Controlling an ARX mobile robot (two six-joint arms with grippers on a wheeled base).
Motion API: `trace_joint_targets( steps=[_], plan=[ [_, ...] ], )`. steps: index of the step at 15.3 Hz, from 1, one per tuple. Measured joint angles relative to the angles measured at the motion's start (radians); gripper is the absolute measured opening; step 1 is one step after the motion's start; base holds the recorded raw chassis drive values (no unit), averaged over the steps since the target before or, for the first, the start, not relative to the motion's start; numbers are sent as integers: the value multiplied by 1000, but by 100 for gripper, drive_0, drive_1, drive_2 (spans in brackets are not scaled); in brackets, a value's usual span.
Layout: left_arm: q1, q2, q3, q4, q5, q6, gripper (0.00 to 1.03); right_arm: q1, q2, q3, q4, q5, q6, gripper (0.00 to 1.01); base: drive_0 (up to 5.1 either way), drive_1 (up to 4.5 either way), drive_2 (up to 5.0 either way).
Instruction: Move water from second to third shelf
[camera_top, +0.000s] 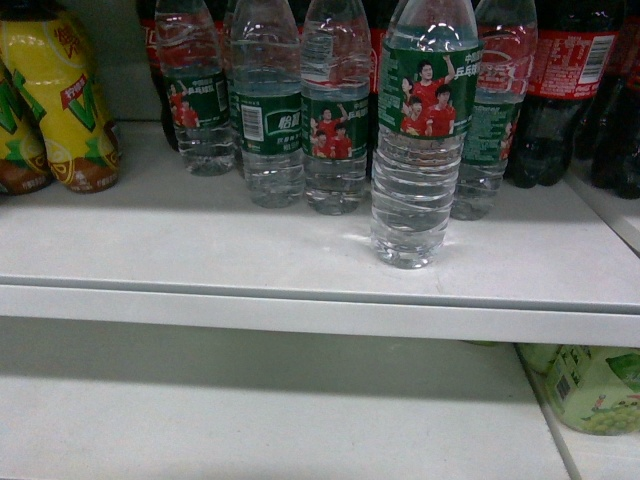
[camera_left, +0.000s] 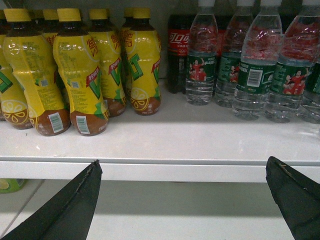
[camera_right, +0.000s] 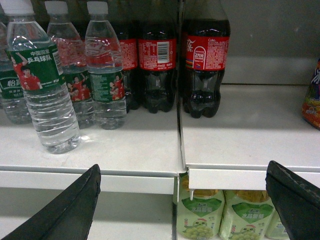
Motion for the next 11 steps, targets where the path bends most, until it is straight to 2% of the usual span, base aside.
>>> trace_joint_targets(
  steps=[11],
  plan=[
    [0, 0, 0, 0, 0, 0, 98, 0, 0, 0, 0, 0, 0, 98, 0, 0, 0]
  ],
)
